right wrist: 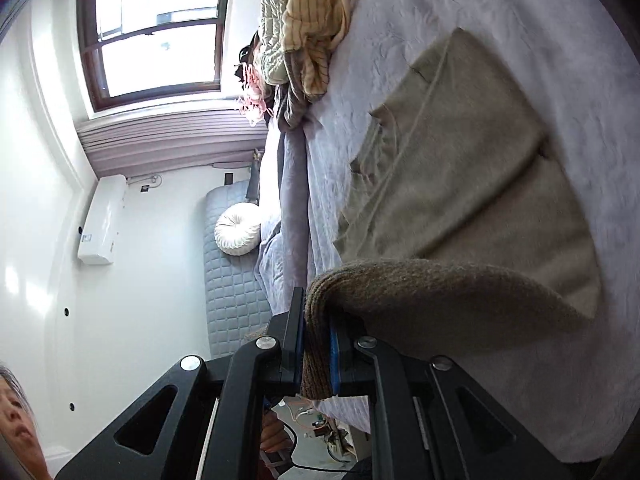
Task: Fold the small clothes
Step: 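Lift the held hem up toward the collar and open both grippers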
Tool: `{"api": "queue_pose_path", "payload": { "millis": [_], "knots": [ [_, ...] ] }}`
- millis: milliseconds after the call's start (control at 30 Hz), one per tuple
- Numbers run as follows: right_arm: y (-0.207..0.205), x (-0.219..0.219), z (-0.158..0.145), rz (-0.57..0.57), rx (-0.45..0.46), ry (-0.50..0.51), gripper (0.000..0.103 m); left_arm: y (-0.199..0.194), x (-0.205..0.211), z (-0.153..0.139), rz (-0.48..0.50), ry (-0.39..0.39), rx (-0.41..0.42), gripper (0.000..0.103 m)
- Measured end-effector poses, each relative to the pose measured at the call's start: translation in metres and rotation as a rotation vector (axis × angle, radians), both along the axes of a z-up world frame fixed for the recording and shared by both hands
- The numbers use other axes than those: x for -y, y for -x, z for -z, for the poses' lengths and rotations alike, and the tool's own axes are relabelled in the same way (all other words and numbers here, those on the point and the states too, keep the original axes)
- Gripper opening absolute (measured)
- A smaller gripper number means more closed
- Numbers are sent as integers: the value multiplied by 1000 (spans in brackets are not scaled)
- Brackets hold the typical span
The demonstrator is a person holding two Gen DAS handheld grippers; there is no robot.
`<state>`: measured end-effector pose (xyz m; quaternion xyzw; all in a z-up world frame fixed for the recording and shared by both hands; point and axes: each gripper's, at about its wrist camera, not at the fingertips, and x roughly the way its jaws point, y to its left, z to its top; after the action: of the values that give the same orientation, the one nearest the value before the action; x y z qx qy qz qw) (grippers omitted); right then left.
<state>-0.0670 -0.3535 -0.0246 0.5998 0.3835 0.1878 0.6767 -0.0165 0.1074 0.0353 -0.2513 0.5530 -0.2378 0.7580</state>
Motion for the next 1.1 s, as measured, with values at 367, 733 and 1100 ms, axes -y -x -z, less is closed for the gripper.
{"api": "queue_pose_path", "payload": {
  "millis": [367,733,1100],
  "knots": [
    [-126,33,41,-25,-93,49,10,-121,42,54,-24,-128,-46,10],
    [-160,51,112,37,-260,12,14,-171,55,116,-108,-276,-199,10],
    [-165,59,46,-23,-177,283,46,-158,35,57,-150,-453,4,78]
  ]
}}
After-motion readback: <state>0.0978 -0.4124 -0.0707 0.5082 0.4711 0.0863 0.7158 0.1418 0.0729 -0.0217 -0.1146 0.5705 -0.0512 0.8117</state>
